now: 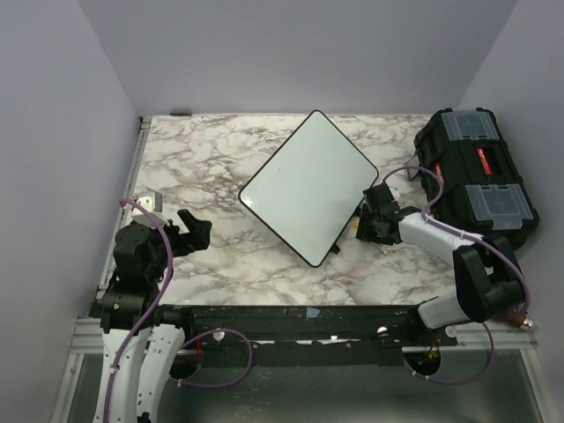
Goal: Write a sentence on the whiteboard
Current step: Pick up the whiteboard marker from the center of the board.
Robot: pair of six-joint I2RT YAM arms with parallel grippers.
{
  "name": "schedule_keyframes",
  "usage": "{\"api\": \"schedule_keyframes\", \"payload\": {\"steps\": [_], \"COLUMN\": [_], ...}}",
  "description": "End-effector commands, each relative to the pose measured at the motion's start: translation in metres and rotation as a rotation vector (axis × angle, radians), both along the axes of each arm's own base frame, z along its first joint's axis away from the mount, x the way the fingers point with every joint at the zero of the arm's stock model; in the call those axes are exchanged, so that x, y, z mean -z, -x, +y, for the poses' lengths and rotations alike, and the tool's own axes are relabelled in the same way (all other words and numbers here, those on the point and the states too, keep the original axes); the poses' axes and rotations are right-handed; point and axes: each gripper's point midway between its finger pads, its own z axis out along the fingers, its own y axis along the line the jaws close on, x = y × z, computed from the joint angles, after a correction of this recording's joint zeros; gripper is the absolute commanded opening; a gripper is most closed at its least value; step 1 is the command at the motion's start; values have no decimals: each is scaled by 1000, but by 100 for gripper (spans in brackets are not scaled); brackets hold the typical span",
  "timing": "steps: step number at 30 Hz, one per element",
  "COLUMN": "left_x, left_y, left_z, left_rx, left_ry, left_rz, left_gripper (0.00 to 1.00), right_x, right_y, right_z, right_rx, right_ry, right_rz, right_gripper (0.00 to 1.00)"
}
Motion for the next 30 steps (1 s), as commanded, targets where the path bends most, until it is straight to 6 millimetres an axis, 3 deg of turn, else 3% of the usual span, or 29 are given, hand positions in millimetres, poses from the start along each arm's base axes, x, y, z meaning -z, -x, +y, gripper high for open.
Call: {"api": "schedule_keyframes", "payload": {"steps": [1,3,15,18,21,24,27,30], "left_x": [-2,-2,0,1,1,3,4,6], "left_y": [0,0,-2,-3,-4,-4,-5,-6], "left_z": [4,4,2,1,2,1,2,1], "left_rx": [-14,-12,-4,-1,-1,-1,-1,0], "left_ry": [-20,-19,-19,-19,-20,-21,-23,-25], "left_rz": [-17,-19,-9,-2,2,8,14,22], "left_gripper": [97,97,96,97,96,96,96,96], "right_x": [0,2,8,11,16,20,20,11], "right_y": [-7,-6,-4,-3,-1,0,1,-2], "right_z": [0,-1,-9,-9,-8,-8,-8,-6], "right_rx": [23,30,85,86,83,77,71,70], "right_ry": [20,20,57,58,53,56,54,39], "right_rz": [-6,1,19,25,38,47,49,21], "right_gripper": [56,46,14,13,26,30,5,0]}}
